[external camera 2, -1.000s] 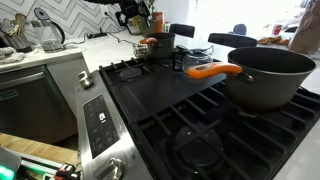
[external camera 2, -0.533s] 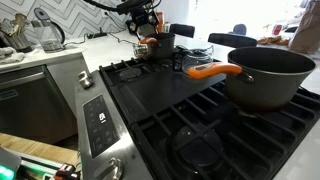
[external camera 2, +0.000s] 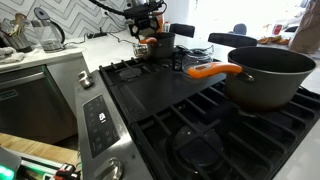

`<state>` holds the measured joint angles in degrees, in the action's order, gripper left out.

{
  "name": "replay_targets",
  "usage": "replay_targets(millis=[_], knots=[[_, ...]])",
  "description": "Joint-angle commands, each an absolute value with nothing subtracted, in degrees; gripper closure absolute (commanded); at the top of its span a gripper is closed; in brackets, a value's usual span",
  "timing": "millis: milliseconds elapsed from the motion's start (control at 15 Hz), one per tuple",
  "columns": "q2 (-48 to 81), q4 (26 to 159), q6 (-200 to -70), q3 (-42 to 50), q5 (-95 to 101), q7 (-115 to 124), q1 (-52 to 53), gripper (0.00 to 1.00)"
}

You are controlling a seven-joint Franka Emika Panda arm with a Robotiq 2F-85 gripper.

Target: Pick up the black pot on the left and put it on the kitchen counter

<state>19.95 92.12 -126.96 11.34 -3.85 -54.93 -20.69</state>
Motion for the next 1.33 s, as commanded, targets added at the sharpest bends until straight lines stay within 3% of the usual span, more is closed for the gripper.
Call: replay_targets(millis=[0, 133, 200, 333, 533, 800, 1067, 1267], knots=[[21.22, 88.71, -122.83, 10.18, -3.87, -55.99, -21.58, 0.03], [21.57, 87.59, -121.28, 10.2, -3.3, -55.08, -21.28, 0.15], [21.85, 87.08, -120.43, 10.25, -2.96, -54.62, -21.11, 0.29], [22.45, 86.18, -119.37, 10.16, -2.81, -54.48, -21.09, 0.32], [23.4, 85.41, -118.51, 10.19, -2.49, -54.01, -21.05, 0.29], [24.0, 84.6, -117.63, 9.96, -2.69, -54.12, -21.18, 0.69], [24.04, 84.11, -118.06, 9.97, -2.55, -53.9, -21.17, 1.0], [23.88, 83.69, -118.46, 10.05, -2.04, -53.46, -20.95, 1.0]])
